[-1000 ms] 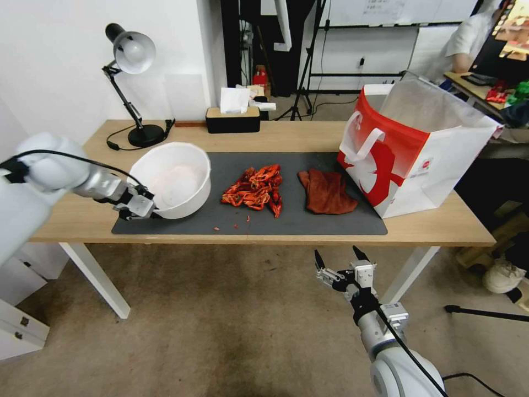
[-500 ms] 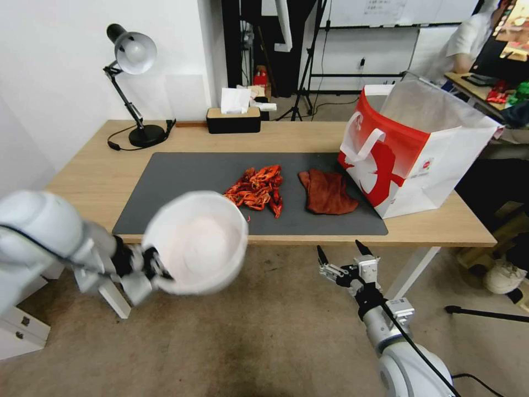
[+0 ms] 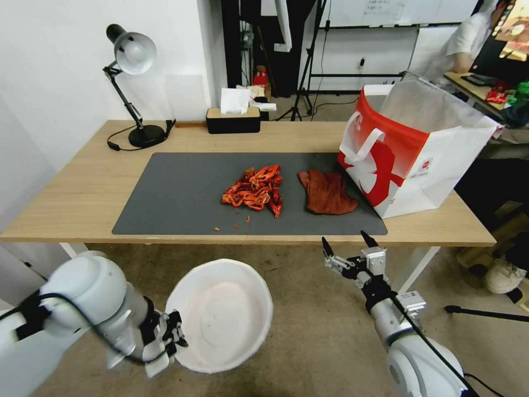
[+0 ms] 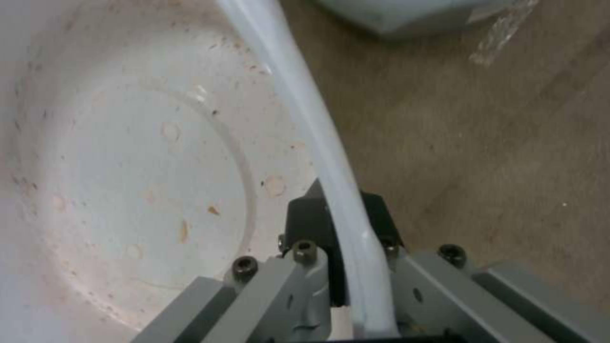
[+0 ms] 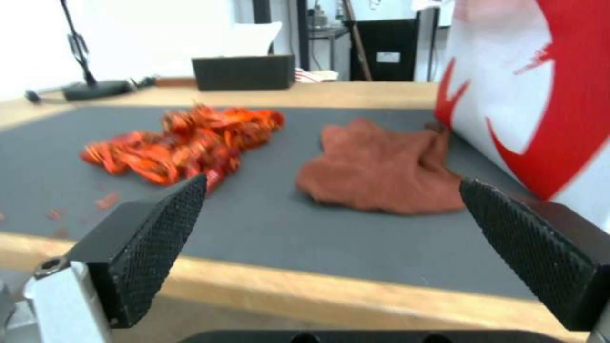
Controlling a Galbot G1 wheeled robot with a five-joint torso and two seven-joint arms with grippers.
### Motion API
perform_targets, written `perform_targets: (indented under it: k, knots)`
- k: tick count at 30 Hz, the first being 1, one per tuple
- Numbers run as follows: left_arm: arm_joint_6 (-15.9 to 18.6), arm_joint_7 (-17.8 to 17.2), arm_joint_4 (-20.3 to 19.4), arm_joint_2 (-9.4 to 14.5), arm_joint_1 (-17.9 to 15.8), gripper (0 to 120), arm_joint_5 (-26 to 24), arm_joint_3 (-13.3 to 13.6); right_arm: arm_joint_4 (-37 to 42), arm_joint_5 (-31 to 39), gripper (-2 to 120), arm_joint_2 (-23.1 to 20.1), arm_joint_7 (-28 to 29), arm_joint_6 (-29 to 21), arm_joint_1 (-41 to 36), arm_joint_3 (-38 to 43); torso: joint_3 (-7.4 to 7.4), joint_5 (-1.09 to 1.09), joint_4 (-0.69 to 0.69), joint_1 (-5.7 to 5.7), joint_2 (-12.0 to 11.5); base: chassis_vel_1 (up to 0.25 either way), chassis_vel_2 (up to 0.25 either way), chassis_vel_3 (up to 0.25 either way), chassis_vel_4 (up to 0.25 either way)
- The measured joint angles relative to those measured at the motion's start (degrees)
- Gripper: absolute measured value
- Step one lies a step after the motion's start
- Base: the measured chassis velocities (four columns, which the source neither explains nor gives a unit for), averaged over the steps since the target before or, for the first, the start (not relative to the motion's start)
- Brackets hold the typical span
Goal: Sweep shrimp from table into container with towel, then put container into takeout bag.
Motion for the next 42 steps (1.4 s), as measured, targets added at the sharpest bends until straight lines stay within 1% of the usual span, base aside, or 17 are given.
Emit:
perform_targets:
  k: [1, 2, 4, 5, 7, 12, 14, 15, 19, 20, 21, 24, 25, 28, 31, 37, 42]
  knots:
    - [-0.32, -0.86, 2.83, -1.65, -1.11, 0, 1.56, 0.52, 0.53, 2.22, 100, -0.99, 0.47, -1.04, 0.73, -0.27, 0.00, 0.02, 0.02, 0.01, 0.00, 0.000, 0.000, 0.000, 0.000]
    - [-0.32, -0.86, 2.83, -1.65, -1.11, 0, 1.56, 0.52, 0.53, 2.22, 100, -0.99, 0.47, -1.04, 0.73, -0.27, 0.00, 0.02, 0.02, 0.01, 0.00, 0.000, 0.000, 0.000, 0.000]
    - [-0.93, -2.30, 7.89, -5.06, -2.89, 0, 4.33, 1.39, 1.12, 6.45, 100, -3.34, 1.46, -2.94, 3.29, -0.51, 0.00, 0.01, 0.00, 0.01, 0.00, 0.000, 0.000, 0.000, 0.000]
    - [-0.93, -2.30, 7.89, -5.06, -2.89, 0, 4.33, 1.39, 1.12, 6.45, 100, -3.34, 1.46, -2.94, 3.29, -0.51, 0.00, 0.01, 0.00, 0.01, 0.00, 0.000, 0.000, 0.000, 0.000]
    - [-1.17, -4.02, 10.74, -7.24, -3.68, 0, 6.08, 2.10, 0.70, 9.19, 100, -5.11, 2.05, -4.23, 6.44, -0.28, 0.00, 0.02, 0.02, 0.01, 0.00, 0.000, 0.000, 0.000, 0.000]
    - [-0.91, -6.06, 11.94, -10.17, -4.63, 0, 7.00, 2.49, -1.58, 12.87, 100, -7.62, 4.01, -6.50, 12.12, -0.79, 0.00, 0.03, 0.02, 0.01, 0.00, 0.000, 0.000, 0.000, 0.000]
    - [-0.65, -6.26, 11.90, -11.44, -6.21, 0, 8.40, 3.05, -3.90, 13.85, 100, -9.38, 5.49, -7.97, 16.76, -2.60, 0.01, 0.02, 0.01, 0.00, 0.00, 0.000, 0.000, 0.000, 0.000]
    - [-0.65, -6.26, 11.90, -11.44, -6.21, 0, 8.40, 3.05, -3.90, 13.85, 100, -9.38, 5.49, -7.97, 16.76, -2.60, 0.01, 0.02, 0.01, 0.00, 0.00, 0.000, 0.000, 0.000, 0.000]
    - [-0.27, -6.25, 12.49, -11.55, -8.39, 0, 9.02, 4.32, -9.26, 14.65, 100, -11.72, 8.70, -10.61, 26.10, -7.55, 0.01, 0.03, 0.01, 0.01, 0.00, 0.000, 0.000, 0.000, 0.000]
    - [-0.12, -6.23, 12.70, -11.52, -8.78, 0, 9.05, 4.52, -11.80, 15.26, 100, -12.45, 11.32, -11.65, 30.24, -10.35, 0.01, 0.02, 0.03, 0.01, 0.00, 0.000, 0.000, 0.000, 0.000]
    - [-0.12, -6.23, 12.70, -11.52, -8.78, 0, 9.05, 4.52, -11.80, 15.26, 100, -12.45, 11.32, -11.65, 30.24, -10.35, 0.01, 0.02, 0.03, 0.01, 0.00, 0.000, 0.000, 0.000, 0.000]
    - [0.09, -6.29, 13.23, -11.47, -8.88, 0, 9.01, 4.59, -18.46, 16.72, 100, -12.93, 19.76, -15.33, 39.78, -17.33, 0.01, 0.02, 0.04, 0.01, 0.00, 0.000, 0.000, 0.000, 0.000]
    - [0.09, -6.29, 13.23, -11.47, -8.88, 0, 9.01, 4.59, -18.46, 16.72, 100, -12.93, 19.76, -15.33, 39.78, -17.33, 0.01, 0.02, 0.04, 0.01, 0.00, 0.000, 0.000, 0.000, 0.000]
    - [0.09, -6.58, 13.43, -11.27, -8.62, 0, 9.00, 4.58, -23.75, 20.94, 100, -12.12, 30.07, -21.95, 48.06, -23.63, 0.01, 0.01, 0.03, 0.02, 0.00, 0.000, 0.000, 0.000, 0.000]
    - [0.07, -6.63, 13.44, -11.04, -8.60, 0, 9.00, 4.49, -27.66, 22.77, 100, -10.96, 34.23, -24.89, 53.20, -27.24, 0.01, 0.00, 0.03, 0.02, 0.00, 0.000, 0.000, 0.000, 0.000]
    - [0.01, -6.57, 13.59, -10.69, -8.57, 0, 9.00, 4.33, -32.88, 24.23, 100, -8.38, 40.53, -28.84, 57.78, -30.00, 0.00, 0.00, 0.03, 0.02, 0.00, 0.000, 0.000, 0.000, 0.000]
    - [-0.11, -6.58, 13.55, -10.60, -7.91, 0, 8.96, 4.21, -33.50, 25.77, 100, -7.40, 43.23, -30.66, 56.86, -30.09, 0.00, 0.01, 0.02, 0.01, 0.00, 0.000, 0.000, 0.000, 0.000]
